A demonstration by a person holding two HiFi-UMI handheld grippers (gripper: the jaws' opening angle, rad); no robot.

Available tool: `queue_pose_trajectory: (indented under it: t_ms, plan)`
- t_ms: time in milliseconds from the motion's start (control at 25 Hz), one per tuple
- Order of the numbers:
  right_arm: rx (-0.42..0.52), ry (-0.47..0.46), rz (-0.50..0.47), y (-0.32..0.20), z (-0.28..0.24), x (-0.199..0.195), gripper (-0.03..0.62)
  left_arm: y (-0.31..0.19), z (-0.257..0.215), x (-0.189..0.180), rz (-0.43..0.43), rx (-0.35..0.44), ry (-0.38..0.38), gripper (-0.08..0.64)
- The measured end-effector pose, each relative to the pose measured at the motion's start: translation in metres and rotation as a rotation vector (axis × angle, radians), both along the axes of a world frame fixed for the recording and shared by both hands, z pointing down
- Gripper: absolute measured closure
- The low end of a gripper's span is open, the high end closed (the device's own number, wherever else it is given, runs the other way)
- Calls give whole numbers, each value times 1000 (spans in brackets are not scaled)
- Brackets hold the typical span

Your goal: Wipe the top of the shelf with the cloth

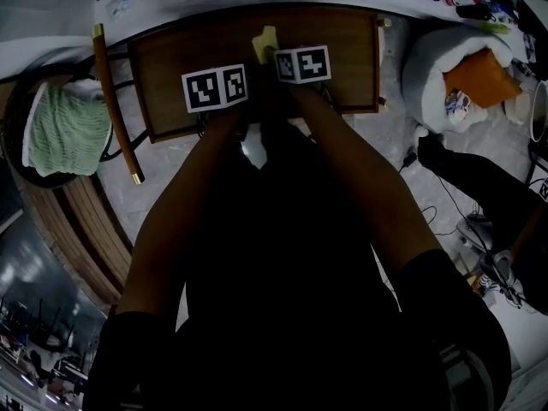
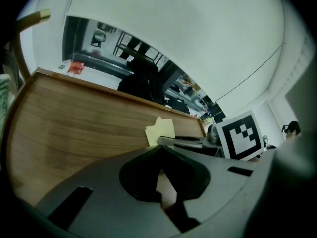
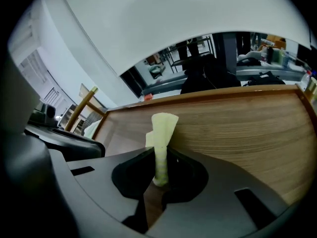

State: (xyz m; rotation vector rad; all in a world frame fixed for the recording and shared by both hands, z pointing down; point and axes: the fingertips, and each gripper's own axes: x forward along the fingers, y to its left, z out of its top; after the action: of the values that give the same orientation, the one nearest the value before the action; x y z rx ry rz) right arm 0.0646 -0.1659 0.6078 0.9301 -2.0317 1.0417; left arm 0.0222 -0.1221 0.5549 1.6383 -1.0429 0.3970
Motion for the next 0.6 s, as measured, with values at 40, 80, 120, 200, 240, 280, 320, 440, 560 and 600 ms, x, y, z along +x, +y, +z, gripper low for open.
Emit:
queue_pose_trajectory:
  t_ms: [40,80,120,200,240,280,320,440,560,600]
  plan:
    - [3,3,3,-1,-1,9,545,-2,1,8,3,0,3,551]
    - [3,5,11,-2,-1,18,545,-4,1,16,6,1,7,551]
    - [1,6,21,-3,-2,27,545,-5,1,24,10,2,13,551]
    - [2,8,36,-4,-2,44,545,-7,2,40,20,2,26,551]
    - [5,8,40,-5,-2,52,545,-8,2,48,26,2,33,551]
    - [8,9,46,-7,-2,60,545,-9,3,56,32,3,40,551]
    - [9,11,54,-8,-3,68,545,-11,3,64,38,5,47,551]
    - [16,20,79,-14,-4,94,545,-17,2,87,58,15,63,551]
    - [25,30,94,-20,-5,117,545,-23,2,107,75,21,73,551]
    - [28,34,100,-21,-5,125,545,-24,2,114,80,22,77,551]
